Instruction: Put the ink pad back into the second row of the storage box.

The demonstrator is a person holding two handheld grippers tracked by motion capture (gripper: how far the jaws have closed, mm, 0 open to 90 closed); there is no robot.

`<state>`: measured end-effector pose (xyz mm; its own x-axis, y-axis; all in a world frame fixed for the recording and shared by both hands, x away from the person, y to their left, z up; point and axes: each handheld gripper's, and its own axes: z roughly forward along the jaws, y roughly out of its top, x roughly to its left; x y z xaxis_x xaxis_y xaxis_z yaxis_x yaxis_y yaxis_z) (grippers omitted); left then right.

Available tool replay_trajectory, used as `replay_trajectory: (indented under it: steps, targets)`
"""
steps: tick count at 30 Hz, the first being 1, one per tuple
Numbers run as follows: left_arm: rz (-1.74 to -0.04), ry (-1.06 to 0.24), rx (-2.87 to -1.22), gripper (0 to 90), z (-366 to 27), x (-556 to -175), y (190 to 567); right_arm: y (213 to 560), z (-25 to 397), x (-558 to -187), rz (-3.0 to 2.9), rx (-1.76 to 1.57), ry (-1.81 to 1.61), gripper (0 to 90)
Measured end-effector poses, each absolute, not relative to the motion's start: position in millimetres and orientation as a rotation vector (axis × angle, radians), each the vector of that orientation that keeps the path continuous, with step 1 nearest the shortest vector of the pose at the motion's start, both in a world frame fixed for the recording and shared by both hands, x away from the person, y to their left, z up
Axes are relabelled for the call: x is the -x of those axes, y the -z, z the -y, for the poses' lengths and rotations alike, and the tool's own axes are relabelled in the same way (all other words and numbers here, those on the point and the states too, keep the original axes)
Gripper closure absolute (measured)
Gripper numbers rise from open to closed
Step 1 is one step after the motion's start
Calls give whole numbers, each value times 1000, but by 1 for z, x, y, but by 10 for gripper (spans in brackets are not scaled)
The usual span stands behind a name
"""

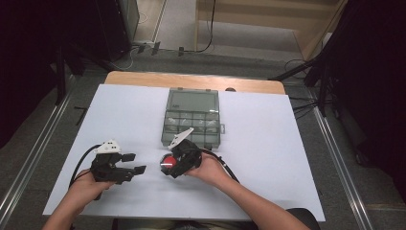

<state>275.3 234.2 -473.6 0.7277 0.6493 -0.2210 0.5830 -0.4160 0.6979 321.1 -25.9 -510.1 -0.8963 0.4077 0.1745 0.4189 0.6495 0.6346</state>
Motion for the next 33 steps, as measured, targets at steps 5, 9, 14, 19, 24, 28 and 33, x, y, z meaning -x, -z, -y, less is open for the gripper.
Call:
replay_trajectory:
  steps: [5,9,14,19,24,28,33]
  targets:
    - [-937,-122,-2120,318,-236,-276,473,511,19,-317,2886,696,1102,201]
    - [-950,-123,-2120,318,-238,-277,474,511,17,-314,2946,676,1086,234]
    - [-952,-119,-2123,318,-239,-278,475,512,16,-312,3002,643,1085,256]
    - [-951,-116,-2123,317,-239,-278,475,512,16,-310,3013,656,1079,266]
    - [-949,-111,-2129,318,-238,-278,476,512,16,-310,3018,664,1083,303]
    - [-951,-108,-2130,318,-238,-278,476,511,16,-309,3013,691,1082,306]
    - [-948,-102,-2132,317,-238,-278,477,511,17,-310,3013,685,1086,308]
